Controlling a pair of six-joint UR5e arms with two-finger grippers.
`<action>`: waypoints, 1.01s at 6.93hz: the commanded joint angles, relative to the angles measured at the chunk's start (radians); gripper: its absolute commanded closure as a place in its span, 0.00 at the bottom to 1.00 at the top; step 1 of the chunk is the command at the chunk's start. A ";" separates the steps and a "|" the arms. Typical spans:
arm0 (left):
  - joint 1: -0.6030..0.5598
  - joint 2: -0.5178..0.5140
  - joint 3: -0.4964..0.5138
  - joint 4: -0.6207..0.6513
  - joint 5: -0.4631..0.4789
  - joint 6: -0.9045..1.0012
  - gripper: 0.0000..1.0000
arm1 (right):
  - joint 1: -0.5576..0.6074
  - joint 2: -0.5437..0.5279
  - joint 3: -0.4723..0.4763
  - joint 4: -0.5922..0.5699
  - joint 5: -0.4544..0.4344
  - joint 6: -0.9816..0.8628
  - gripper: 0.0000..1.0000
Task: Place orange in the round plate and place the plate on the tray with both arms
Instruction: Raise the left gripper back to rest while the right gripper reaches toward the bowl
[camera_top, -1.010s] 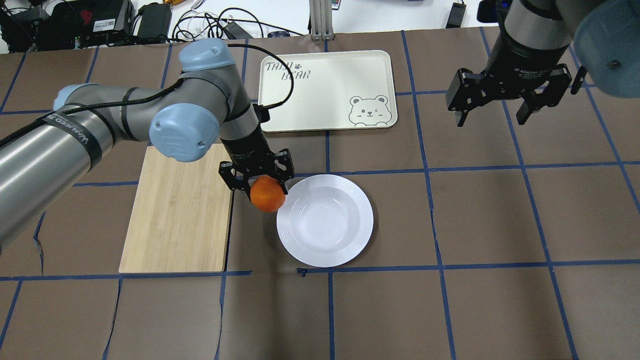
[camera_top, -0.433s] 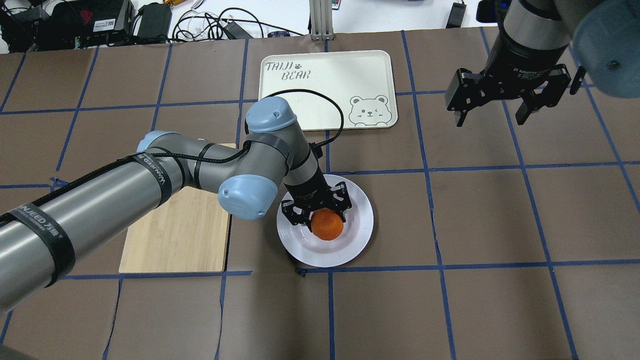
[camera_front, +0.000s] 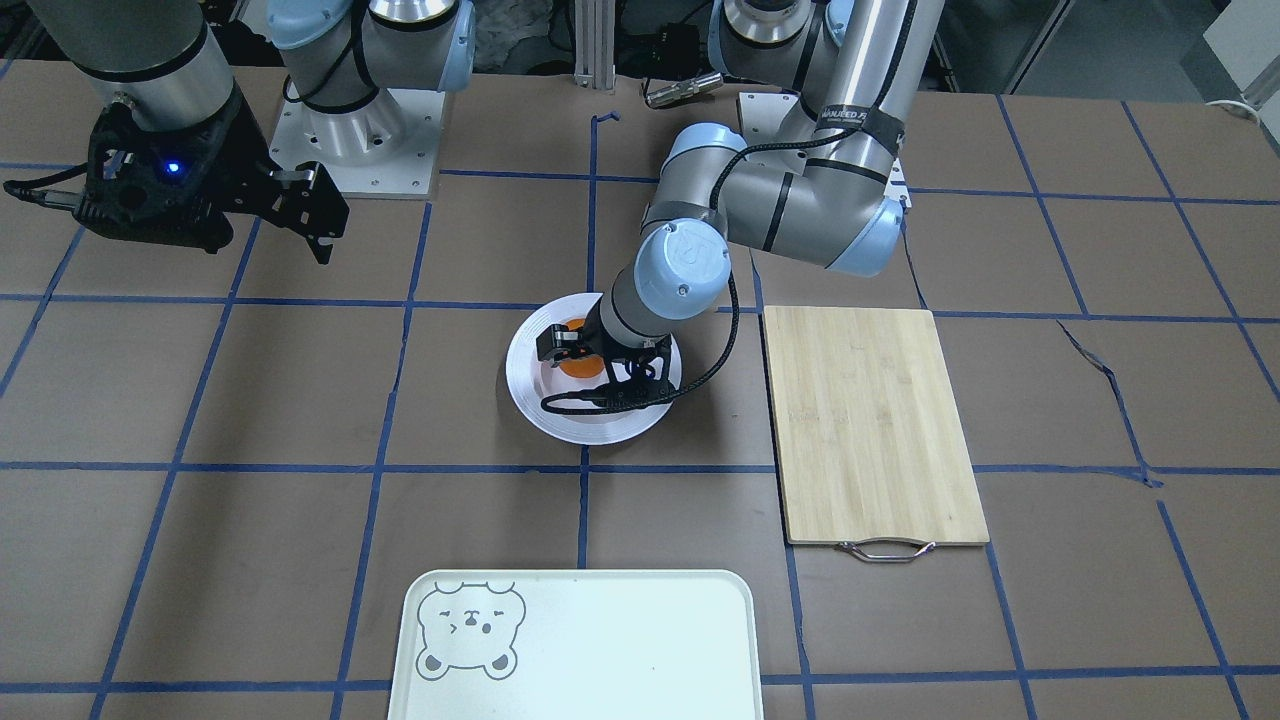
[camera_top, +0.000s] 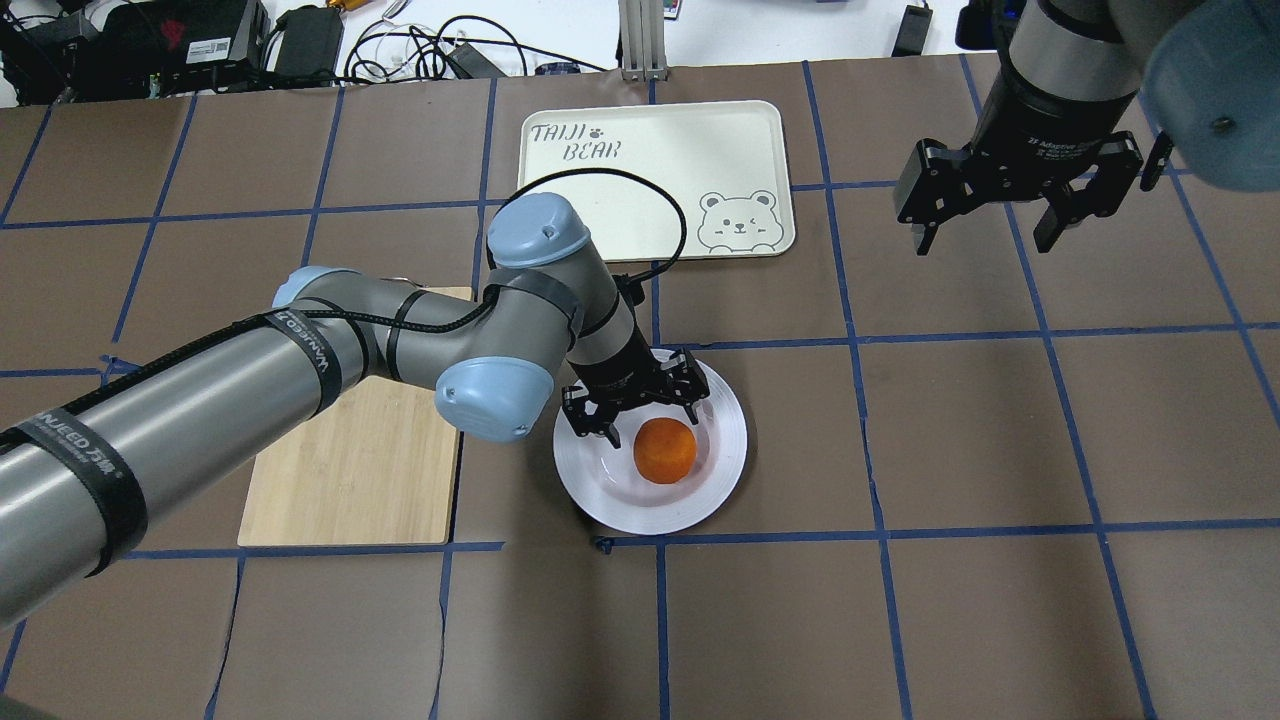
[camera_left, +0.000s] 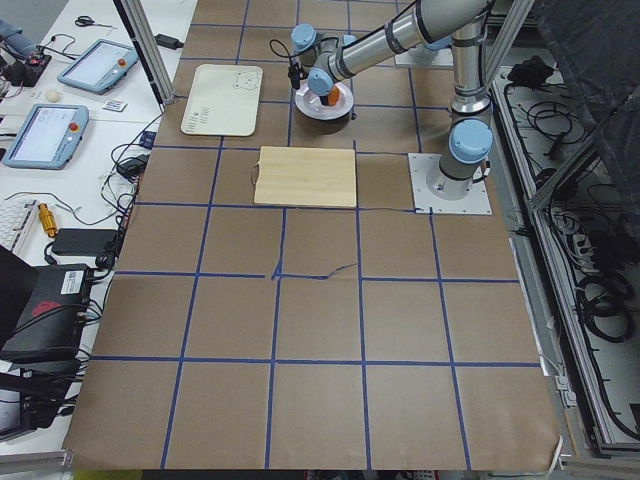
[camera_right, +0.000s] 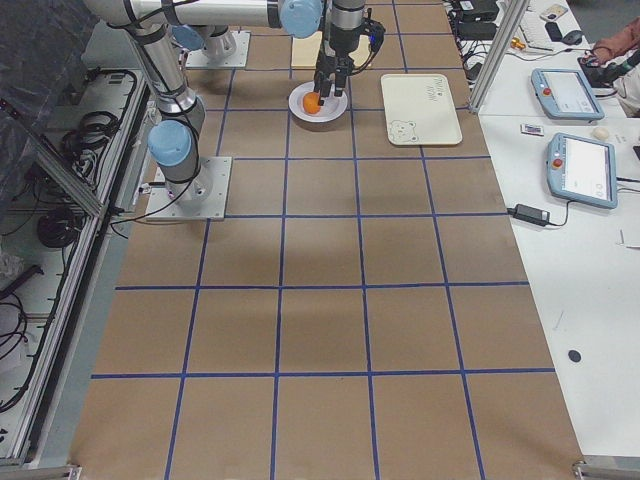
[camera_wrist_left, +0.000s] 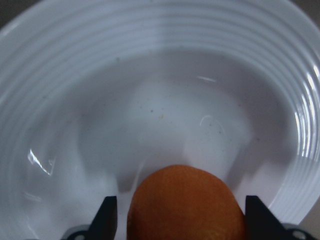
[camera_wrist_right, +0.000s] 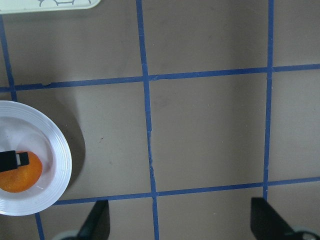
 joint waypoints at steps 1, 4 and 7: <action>0.049 0.090 0.246 -0.384 0.068 0.011 0.00 | -0.008 0.002 0.001 -0.004 0.000 -0.001 0.00; 0.152 0.214 0.485 -0.656 0.181 0.098 0.00 | -0.009 0.061 0.001 -0.004 0.006 -0.085 0.00; 0.218 0.282 0.457 -0.537 0.358 0.366 0.00 | -0.008 0.140 0.122 -0.129 0.257 -0.090 0.00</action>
